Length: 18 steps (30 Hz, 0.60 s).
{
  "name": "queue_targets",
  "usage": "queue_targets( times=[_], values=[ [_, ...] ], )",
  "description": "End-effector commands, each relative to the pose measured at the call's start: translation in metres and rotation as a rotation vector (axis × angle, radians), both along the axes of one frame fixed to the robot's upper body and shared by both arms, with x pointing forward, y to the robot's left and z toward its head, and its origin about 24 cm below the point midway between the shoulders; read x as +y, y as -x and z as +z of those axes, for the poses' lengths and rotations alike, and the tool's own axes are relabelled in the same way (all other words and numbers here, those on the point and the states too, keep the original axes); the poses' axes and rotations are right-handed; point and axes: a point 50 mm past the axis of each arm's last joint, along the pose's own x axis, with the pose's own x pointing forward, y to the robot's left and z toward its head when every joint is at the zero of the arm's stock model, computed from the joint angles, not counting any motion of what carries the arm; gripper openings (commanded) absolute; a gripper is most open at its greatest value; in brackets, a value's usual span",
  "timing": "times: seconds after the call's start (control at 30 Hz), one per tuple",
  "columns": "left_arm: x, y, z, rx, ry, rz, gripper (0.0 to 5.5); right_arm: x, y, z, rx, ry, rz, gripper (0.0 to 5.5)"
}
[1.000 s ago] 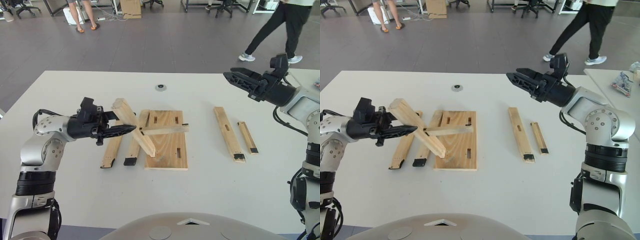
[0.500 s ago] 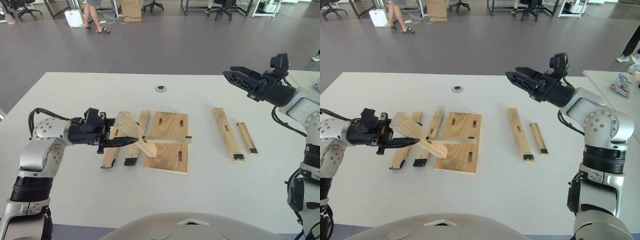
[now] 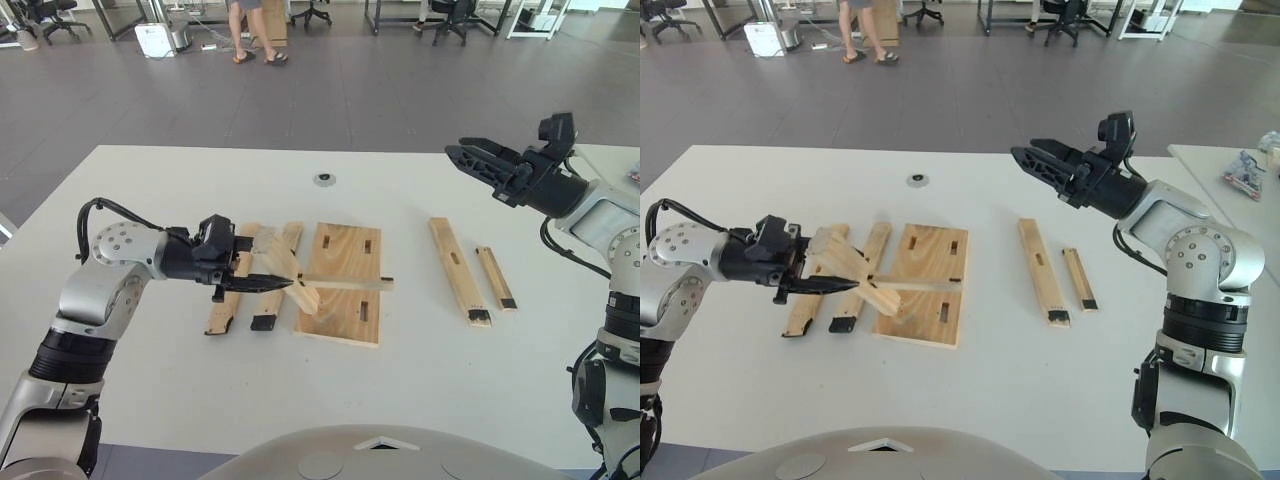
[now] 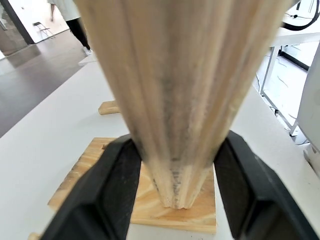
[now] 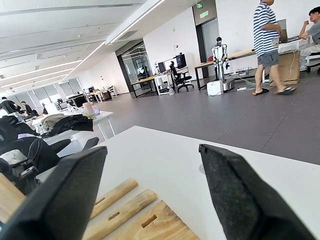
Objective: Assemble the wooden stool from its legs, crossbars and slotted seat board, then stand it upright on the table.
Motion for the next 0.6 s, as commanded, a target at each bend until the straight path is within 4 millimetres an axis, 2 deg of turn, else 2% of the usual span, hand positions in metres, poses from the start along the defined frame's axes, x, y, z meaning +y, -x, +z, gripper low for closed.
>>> queue_targets(
  times=[0.03,0.23,0.3,0.5,0.6],
  values=[
    [0.006,0.013,-0.045,0.215,-0.157,0.067,2.1,0.001,0.002,0.003,-0.008,0.004,0.001,3.44],
    [0.005,0.004,-0.026,0.291,-0.062,0.099,2.1,0.002,0.003,0.001,-0.003,-0.007,-0.002,3.44],
    [0.007,0.001,-0.022,0.291,-0.064,0.122,2.7,0.002,0.003,0.001,-0.002,-0.009,-0.003,3.44],
    [0.014,0.001,-0.012,0.26,-0.051,0.181,3.67,0.002,0.004,0.0,0.0,-0.013,-0.011,3.44],
    [0.035,0.007,-0.026,0.241,-0.156,0.336,4.12,0.001,0.006,-0.001,0.003,-0.013,-0.016,3.44]
  ],
)
